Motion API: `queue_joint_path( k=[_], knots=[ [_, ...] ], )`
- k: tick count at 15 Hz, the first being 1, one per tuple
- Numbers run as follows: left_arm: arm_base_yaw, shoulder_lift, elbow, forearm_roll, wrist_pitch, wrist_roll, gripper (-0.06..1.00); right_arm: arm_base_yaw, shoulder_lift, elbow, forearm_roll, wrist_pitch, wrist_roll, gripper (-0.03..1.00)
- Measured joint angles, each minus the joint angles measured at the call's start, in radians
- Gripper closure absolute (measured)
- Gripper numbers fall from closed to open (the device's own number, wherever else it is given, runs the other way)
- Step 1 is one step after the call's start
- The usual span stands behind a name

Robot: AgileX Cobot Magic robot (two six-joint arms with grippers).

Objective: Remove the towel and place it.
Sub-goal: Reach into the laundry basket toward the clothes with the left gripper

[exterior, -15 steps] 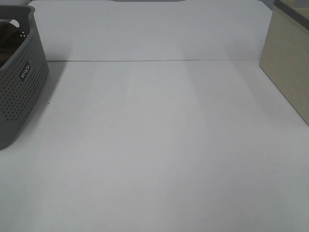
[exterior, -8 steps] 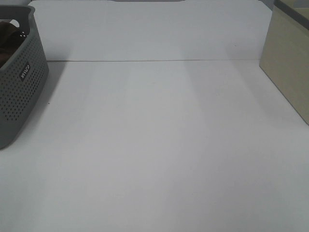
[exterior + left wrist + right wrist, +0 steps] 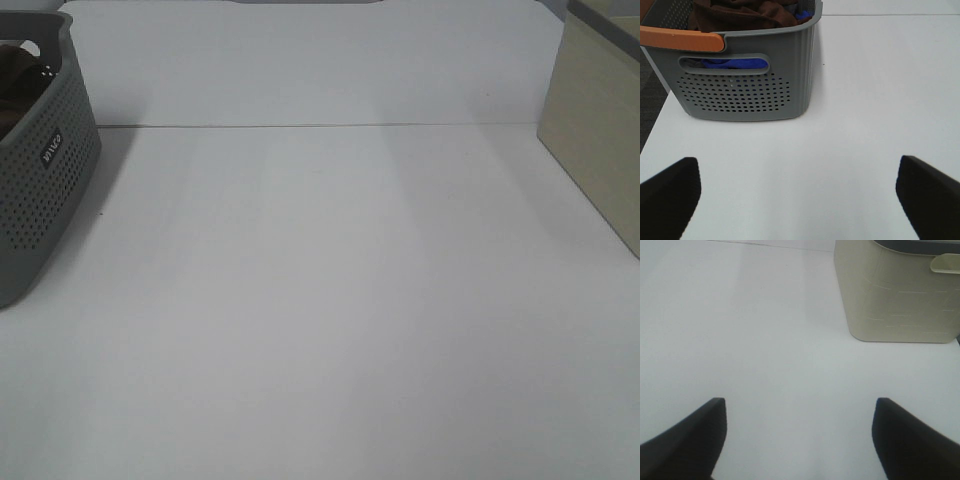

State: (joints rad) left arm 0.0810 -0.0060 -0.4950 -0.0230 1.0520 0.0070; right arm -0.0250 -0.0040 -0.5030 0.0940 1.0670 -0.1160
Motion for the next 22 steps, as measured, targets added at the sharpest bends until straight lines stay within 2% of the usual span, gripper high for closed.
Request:
queue_joint_path(
  k=[3,6,7,8,12,17,19,22],
  knots=[
    [0.0,0.002,-0.002,0.002,0.0,0.025,-0.05,0.0,0.0,0.0,0.0,0.0,0.0,0.19],
    [0.0,0.143,-0.127,0.007,0.031,0.188,-0.05,0.0,0.0,0.0,0.0,0.0,0.0,0.19],
    [0.0,0.313,-0.273,0.007,0.038,0.335,-0.05,0.0,0.0,0.0,0.0,0.0,0.0,0.19],
    [0.0,0.362,-0.314,0.008,0.04,0.374,-0.05,0.0,0.0,0.0,0.0,0.0,0.0,0.19],
    [0.0,0.756,-0.594,0.033,0.092,0.643,-0.05,0.0,0.0,0.0,0.0,0.0,0.0,0.19],
    [0.011,1.229,-0.881,0.152,0.144,0.776,-0.05,0.0,0.0,0.0,0.0,0.0,0.0,0.19],
    [0.075,1.506,-1.034,0.173,0.154,0.855,-0.04,0.0,0.0,0.0,0.0,0.0,0.0,0.19],
    [0.135,1.741,-1.19,0.175,0.152,0.906,-0.03,0.0,0.0,0.0,0.0,0.0,0.0,0.19]
  ],
)
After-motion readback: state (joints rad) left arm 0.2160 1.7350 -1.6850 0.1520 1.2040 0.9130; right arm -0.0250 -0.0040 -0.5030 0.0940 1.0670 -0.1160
